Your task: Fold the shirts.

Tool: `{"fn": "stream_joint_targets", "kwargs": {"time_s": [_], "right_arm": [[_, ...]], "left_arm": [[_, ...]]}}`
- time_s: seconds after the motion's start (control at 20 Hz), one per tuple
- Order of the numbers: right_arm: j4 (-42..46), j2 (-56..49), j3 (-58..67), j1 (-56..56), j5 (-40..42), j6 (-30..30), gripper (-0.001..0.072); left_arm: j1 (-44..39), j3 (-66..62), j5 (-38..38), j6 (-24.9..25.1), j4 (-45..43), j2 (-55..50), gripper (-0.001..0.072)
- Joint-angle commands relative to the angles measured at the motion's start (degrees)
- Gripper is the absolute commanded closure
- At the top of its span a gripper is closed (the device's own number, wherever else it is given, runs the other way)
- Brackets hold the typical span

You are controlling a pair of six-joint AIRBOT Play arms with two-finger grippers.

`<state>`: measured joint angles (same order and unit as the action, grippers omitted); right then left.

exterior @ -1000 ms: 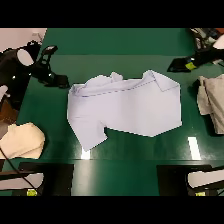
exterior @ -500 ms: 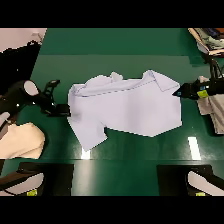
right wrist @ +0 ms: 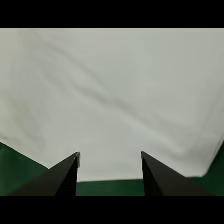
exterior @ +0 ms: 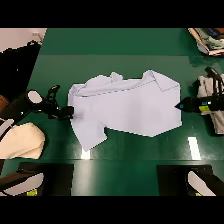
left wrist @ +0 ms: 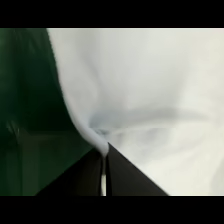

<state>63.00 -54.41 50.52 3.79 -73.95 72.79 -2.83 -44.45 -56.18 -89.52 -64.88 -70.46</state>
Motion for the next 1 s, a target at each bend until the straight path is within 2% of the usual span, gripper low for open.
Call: {"fn": "stream_joint_targets", "kwargs": {"time_s": [0.0,0.15,0.35,0.4,0.45,0.6,0.65,0.7,0.75,0.95], "right_arm": [[9.0,2.4,-5.4,0.0,-2.8,5.2,0.0273],[8.3,1.6,-12.5,0.0,-4.9,7.8,0.0145],[-0.6,-3.6,-18.4,0.0,2.5,8.7,0.0165],[-2.8,-5.1,-18.6,-0.2,4.8,8.6,0.0236],[-4.0,-6.6,-18.4,-0.6,7.0,8.5,0.0271],[-4.5,-11.3,-16.0,-3.4,10.4,8.6,0.0288],[-4.5,-12.7,-15.0,-4.5,10.8,8.2,0.0415],[-4.5,-13.7,-14.0,-5.6,11.1,7.0,0.0579],[-4.5,-14.4,-12.9,-6.6,11.0,5.1,0.0692],[-4.3,-9.5,-5.6,-8.3,10.8,3.2,0.0699]], "left_arm": [[0.0,-0.5,0.2,0.0,1.0,0.0,0.0684],[0.0,-2.4,-1.2,1.5,1.2,0.0,0.0684],[0.0,-4.7,-1.9,2.6,1.1,0.1,0.0683],[0.0,-5.2,-1.9,2.6,1.1,0.0,0.0684],[0.0,-5.6,-1.9,2.6,1.1,0.0,0.0684],[0.0,-6.1,-1.9,2.8,1.1,0.1,0.0683],[0.0,-6.0,-1.9,3.0,1.1,0.0,0.0683],[0.0,-6.1,-1.9,3.0,1.1,0.1,0.0684],[0.0,-6.3,-2.2,3.0,1.0,0.1,0.0684],[0.0,-11.6,-3.3,2.9,0.5,6.3,0.0684]]}}
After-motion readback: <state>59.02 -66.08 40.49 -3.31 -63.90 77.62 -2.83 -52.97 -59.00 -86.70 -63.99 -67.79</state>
